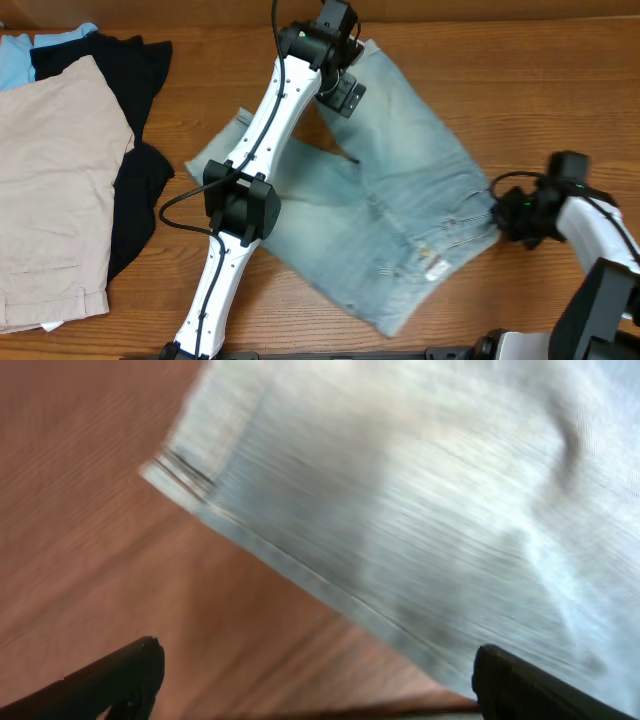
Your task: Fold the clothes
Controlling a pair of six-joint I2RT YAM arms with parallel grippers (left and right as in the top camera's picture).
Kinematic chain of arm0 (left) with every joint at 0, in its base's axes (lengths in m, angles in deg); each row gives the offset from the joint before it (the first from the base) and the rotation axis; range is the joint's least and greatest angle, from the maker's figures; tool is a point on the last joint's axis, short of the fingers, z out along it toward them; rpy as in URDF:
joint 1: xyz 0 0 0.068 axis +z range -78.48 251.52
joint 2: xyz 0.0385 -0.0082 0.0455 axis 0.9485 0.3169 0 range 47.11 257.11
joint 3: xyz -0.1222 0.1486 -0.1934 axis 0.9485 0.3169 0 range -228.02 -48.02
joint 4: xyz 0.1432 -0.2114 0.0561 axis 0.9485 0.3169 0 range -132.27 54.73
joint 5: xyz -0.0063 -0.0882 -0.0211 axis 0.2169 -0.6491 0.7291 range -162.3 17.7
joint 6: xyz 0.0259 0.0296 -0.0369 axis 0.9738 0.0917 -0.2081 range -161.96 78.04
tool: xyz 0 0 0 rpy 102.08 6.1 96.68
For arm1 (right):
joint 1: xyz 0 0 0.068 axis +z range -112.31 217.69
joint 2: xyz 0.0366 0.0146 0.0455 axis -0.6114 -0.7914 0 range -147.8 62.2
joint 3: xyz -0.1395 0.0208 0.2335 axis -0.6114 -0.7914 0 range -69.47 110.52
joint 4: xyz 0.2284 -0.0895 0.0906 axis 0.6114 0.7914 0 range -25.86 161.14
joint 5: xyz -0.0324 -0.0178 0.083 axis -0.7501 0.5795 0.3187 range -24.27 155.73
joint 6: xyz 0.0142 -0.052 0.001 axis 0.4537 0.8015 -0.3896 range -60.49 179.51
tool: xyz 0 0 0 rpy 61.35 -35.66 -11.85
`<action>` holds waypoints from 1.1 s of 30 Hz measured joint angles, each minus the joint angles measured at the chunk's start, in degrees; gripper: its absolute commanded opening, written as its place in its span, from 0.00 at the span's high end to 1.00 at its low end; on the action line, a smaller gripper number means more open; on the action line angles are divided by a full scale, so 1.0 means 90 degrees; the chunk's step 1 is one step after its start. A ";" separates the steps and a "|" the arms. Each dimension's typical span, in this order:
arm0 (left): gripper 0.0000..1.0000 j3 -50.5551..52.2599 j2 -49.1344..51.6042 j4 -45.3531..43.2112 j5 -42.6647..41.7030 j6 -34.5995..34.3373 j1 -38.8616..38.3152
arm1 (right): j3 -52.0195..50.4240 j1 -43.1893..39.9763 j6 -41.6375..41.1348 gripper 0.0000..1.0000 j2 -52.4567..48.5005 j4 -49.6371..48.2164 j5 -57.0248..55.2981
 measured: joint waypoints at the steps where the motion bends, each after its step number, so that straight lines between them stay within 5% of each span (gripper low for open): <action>1: 0.00 0.0053 0.0000 -0.0238 -0.0109 0.0049 0.0012 | 0.0058 -0.0141 0.0155 0.96 0.0000 -0.0114 -0.0027; 4: 0.00 0.0330 0.0000 -0.0928 -0.0311 0.0100 0.0012 | 0.0313 -0.0304 0.0430 0.95 0.0000 -0.0386 -0.0214; 5: 0.00 0.0512 0.0000 -0.1275 -0.0376 0.0100 0.0012 | 0.0410 -0.0313 0.0500 0.79 0.0000 -0.0491 -0.0287; 6: 0.00 0.0682 0.0000 -0.1581 -0.0425 0.0104 0.0012 | 0.0532 -0.0311 0.0559 0.15 0.0000 -0.0656 -0.0352; 7: 0.00 0.0918 0.0000 -0.1979 -0.0483 0.0102 0.0012 | 0.0644 -0.0311 0.0641 0.00 0.0000 -0.0782 -0.0427; 11: 0.01 0.1455 0.0005 -0.3164 -0.0546 0.0121 0.0012 | 0.1083 -0.0318 0.0753 0.00 0.0000 -0.0877 -0.0474; 22: 0.00 0.2334 0.0005 -0.4075 -0.0568 0.0447 0.0012 | 0.1241 -0.0308 0.0845 0.00 0.0000 -0.0614 0.0182; 33: 0.00 0.2902 0.0002 -0.3968 -0.0410 0.0651 0.0024 | 0.1241 0.0090 0.0845 0.00 0.0000 -0.0537 0.0423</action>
